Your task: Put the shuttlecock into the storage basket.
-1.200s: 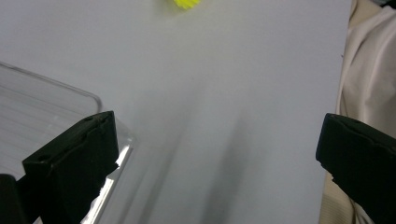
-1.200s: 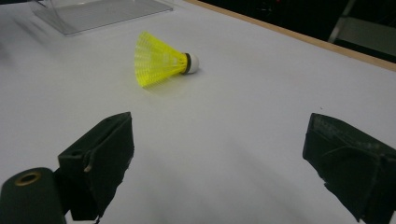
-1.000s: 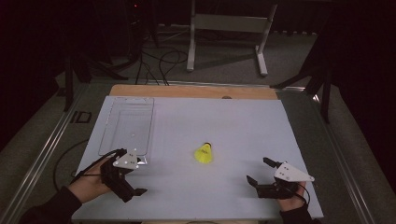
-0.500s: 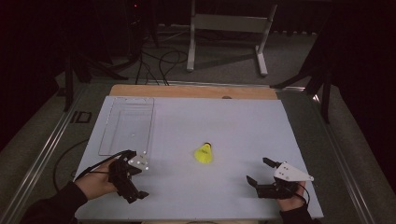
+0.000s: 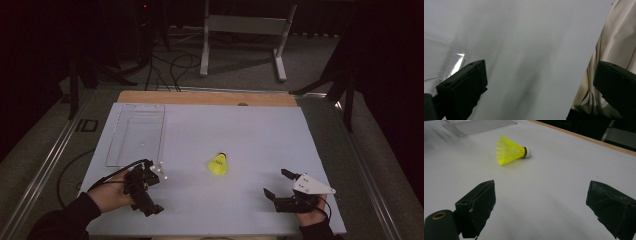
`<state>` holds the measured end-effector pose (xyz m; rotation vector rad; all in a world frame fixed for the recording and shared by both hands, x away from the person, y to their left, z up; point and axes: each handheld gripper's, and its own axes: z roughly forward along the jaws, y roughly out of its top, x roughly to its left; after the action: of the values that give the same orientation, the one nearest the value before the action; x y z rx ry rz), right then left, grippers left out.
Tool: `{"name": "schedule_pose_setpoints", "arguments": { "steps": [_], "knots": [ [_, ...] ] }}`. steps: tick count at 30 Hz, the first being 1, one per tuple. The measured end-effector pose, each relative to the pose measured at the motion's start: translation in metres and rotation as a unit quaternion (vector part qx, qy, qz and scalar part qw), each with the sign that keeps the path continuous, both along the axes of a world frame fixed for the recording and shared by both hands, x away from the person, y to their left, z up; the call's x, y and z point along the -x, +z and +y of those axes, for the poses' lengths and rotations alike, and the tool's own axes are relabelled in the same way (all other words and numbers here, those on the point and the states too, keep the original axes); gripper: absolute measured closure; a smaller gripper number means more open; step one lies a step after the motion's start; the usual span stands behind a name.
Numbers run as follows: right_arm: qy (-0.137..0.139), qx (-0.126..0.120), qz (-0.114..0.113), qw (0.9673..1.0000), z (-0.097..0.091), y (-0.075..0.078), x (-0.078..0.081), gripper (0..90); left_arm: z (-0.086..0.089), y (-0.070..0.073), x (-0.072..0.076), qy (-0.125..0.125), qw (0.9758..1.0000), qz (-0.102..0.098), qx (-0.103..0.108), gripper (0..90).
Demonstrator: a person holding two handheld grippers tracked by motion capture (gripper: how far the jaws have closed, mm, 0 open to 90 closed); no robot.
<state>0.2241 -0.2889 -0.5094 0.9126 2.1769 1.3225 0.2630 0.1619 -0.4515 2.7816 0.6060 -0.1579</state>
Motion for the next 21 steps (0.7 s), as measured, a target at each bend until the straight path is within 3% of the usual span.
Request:
{"name": "schedule_pose_setpoints", "arguments": {
  "steps": [10,21],
  "knots": [
    [0.001,-0.002,-0.002,1.0000,0.000,0.000,0.000,9.2,-0.020,0.008,-0.002,0.003,0.9998,0.022,-0.002,0.2],
    [0.000,-0.003,-0.002,1.0000,0.000,0.000,0.000,9.2,-0.042,0.015,-0.009,-0.002,0.9996,0.028,-0.002,0.2]
  ]
}}
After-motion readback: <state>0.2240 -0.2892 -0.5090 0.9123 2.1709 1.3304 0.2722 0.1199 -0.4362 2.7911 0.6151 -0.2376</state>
